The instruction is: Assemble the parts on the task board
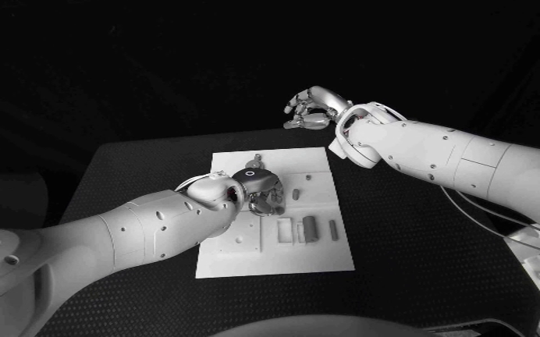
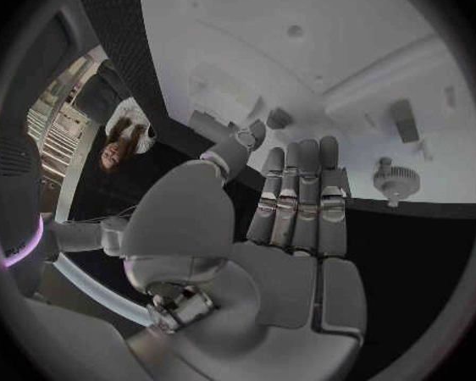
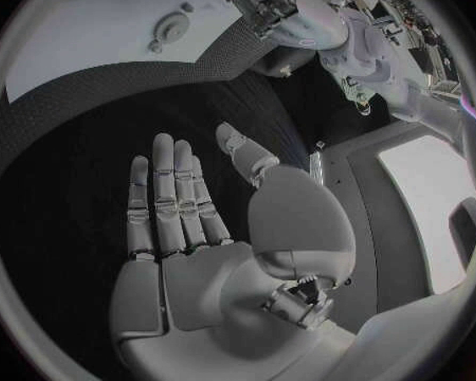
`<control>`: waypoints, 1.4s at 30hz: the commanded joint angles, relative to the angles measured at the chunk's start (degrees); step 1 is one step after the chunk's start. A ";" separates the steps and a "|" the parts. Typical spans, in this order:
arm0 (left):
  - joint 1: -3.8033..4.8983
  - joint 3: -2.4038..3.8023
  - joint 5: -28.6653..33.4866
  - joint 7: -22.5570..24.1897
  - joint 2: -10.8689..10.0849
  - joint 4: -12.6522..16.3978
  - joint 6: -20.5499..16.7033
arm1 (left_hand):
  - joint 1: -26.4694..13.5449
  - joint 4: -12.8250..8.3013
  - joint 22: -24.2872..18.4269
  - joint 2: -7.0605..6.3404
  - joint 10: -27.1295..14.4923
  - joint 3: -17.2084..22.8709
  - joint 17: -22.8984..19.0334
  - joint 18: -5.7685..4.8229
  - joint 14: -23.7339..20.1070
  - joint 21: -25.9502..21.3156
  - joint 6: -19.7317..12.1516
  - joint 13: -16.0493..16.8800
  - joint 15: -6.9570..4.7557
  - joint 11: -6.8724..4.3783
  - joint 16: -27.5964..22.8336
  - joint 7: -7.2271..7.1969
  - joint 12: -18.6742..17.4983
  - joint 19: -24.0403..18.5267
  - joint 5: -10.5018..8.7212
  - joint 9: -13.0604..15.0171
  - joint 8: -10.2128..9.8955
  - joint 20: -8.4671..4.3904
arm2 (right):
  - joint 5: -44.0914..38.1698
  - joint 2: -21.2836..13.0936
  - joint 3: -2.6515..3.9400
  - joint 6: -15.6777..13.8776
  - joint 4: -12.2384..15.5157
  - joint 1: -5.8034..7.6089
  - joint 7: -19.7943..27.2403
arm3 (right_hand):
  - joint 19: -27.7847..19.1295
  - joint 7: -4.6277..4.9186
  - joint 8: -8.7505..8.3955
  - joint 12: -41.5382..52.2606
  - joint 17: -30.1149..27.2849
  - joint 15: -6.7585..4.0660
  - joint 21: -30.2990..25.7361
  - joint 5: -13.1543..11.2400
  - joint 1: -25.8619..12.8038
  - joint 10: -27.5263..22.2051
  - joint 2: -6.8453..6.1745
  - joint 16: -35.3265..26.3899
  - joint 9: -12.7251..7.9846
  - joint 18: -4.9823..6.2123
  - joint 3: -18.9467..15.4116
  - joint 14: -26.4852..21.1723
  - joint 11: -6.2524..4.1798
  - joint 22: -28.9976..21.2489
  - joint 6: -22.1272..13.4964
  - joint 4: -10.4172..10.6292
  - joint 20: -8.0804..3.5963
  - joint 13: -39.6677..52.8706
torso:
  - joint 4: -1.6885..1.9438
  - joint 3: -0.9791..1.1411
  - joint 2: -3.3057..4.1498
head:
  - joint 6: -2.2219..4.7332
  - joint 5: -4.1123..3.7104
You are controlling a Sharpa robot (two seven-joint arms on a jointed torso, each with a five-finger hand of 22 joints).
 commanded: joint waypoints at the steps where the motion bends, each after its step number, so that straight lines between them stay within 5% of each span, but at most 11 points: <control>1: -0.39 0.04 -1.37 1.31 0.53 -0.83 1.12 | 0.77 -0.18 0.19 -0.06 -0.58 -0.02 0.06 -0.29 0.27 0.10 -0.24 -0.39 -0.19 -0.01 0.32 -0.36 -0.30 0.34 -0.01 -0.09 0.17 -0.11 | 0.10 0.08 0.09 0.44 0.11 0.18 0.63 | -0.40 0.22 -0.29 -0.29 0.09 -0.02 -0.21 -0.07 -0.71 -0.25 0.05 -0.22 -0.07 0.46 -0.08 -0.32 0.07 0.10 -0.14 0.19 0.08 0.07 | 0.02 0.02 -0.02 | -0.23 -0.50; 9: -1.24 0.05 -1.41 1.16 1.37 -2.74 1.33 | 0.13 -0.09 0.76 -0.22 -1.14 -0.55 -0.04 -0.28 0.24 -0.02 -1.00 -1.55 -0.15 0.24 0.76 0.35 -0.21 0.51 -0.29 -0.31 -0.20 -0.15 | 0.19 0.14 0.23 0.48 0.20 0.37 0.61 | -0.39 0.23 -0.31 -0.30 0.11 -0.02 -0.23 -0.07 -0.77 -0.25 0.06 -0.23 -0.08 0.47 -0.08 -0.31 0.08 0.12 -0.18 0.20 0.09 0.11 | 0.07 0.01 -0.03 | -0.54 -0.90; 17: -1.28 0.05 -2.04 0.05 2.14 -3.99 2.08 | -1.02 0.12 1.36 -0.68 -0.24 -1.32 -0.10 0.23 0.43 -0.06 -2.12 -2.40 0.25 0.93 1.58 1.86 0.17 1.08 -1.03 -0.77 -0.80 0.16 | 0.30 0.20 0.33 0.47 0.28 0.48 0.62 | -0.38 0.23 -0.33 -0.32 0.12 -0.02 -0.26 -0.07 -0.82 -0.25 0.08 -0.23 -0.08 0.47 -0.08 -0.31 0.08 0.15 -0.20 0.22 0.09 0.15 | 0.06 0.04 -0.07 | -0.71 -1.02; 31: -1.30 0.06 -2.32 -1.05 3.28 -4.29 4.44 | -3.79 0.77 1.51 -0.84 -0.30 -2.68 -0.27 0.65 0.30 -0.21 -3.36 -2.81 0.39 1.07 2.18 2.35 0.20 1.30 -1.06 -1.27 -1.41 0.39 | 0.47 0.31 0.37 0.53 0.32 0.55 0.67 | -0.37 0.25 -0.34 -0.36 0.15 -0.01 -0.32 -0.07 -1.03 -0.24 0.16 -0.26 -0.07 0.48 -0.09 -0.30 0.09 0.20 -0.21 0.33 0.11 0.24 | 0.07 0.06 -0.04 | -0.88 -1.43; 42: -1.40 0.07 -2.63 -1.47 4.28 -5.79 7.44 | -4.45 1.22 1.59 2.11 1.14 -2.70 -0.37 0.66 0.28 -0.17 -2.10 -2.29 -0.04 0.50 2.91 2.20 1.08 1.54 -1.05 -1.19 -0.69 0.13 | 0.58 0.38 0.38 0.69 0.58 0.66 0.72 | -0.37 0.25 -0.35 -0.40 0.16 -0.01 -0.37 -0.07 -1.18 -0.24 0.16 -0.28 -0.07 0.48 -0.10 -0.31 0.10 0.23 -0.22 0.40 0.12 0.30 | 0.07 0.09 -0.03 | -1.00 -1.60</control>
